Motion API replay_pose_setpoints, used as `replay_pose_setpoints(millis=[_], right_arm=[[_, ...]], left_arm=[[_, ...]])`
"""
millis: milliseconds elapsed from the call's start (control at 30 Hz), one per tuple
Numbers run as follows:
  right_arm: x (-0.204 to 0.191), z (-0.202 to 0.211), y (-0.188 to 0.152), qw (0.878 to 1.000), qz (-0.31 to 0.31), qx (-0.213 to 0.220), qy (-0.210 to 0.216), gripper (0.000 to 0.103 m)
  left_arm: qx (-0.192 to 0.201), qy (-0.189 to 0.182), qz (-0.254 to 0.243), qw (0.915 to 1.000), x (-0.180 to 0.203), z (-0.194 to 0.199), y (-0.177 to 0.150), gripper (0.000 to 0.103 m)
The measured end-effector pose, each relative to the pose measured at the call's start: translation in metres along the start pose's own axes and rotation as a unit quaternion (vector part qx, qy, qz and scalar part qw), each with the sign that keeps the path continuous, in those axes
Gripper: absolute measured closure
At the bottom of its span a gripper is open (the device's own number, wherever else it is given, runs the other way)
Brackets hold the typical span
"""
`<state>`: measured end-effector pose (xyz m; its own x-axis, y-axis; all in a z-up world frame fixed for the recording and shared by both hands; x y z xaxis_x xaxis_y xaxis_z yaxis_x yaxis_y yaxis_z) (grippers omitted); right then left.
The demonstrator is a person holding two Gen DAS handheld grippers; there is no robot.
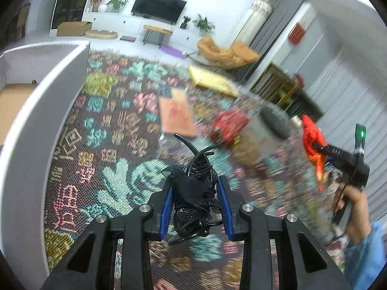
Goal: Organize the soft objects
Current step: 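Carry black bag and orange fish into white box and open both tools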
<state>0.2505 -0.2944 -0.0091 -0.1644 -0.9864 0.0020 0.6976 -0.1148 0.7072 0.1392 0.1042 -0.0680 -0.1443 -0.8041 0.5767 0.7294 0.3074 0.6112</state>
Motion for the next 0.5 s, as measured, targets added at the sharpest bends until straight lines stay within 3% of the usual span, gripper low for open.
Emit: replay_pose_setpoints(millis=[100, 200, 367, 433, 500], right_arm=[[-0.047, 0.051, -0.004, 0.997, 0.030, 0.031, 0.061, 0.077], [-0.111, 0.098, -0.019, 0.987, 0.060, 0.040, 0.143, 0.077], [-0.227, 0.163, -0.055, 0.954, 0.117, 0.030, 0.275, 0.077], [-0.281, 0.185, -0.076, 0.934, 0.141, 0.009, 0.328, 0.077], [-0.318, 0.196, -0.095, 0.922, 0.159, -0.006, 0.353, 0.075]], left_arm=[[0.028, -0.007, -0.009, 0.9995, 0.010, 0.045, 0.011, 0.069], [0.050, 0.012, -0.020, 0.9985, 0.004, 0.092, 0.018, 0.069], [0.077, 0.102, -0.019, 0.9916, -0.045, 0.176, 0.019, 0.069], [0.083, 0.151, -0.005, 0.9849, -0.076, 0.207, 0.013, 0.069], [0.083, 0.193, 0.015, 0.9776, -0.105, 0.228, 0.006, 0.068]])
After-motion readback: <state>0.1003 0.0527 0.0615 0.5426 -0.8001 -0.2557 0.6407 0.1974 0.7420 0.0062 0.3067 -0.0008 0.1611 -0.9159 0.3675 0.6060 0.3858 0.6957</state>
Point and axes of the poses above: each gripper's, at about its wrist camera, not at the fingertips, and z roughly against the way its jaws point, x to its right, y to its top, the point moved 1 cm from there along -z, roughly the way its jaws point, and after that the axes turned 11 degrees about -y, right-handed, at the moved point
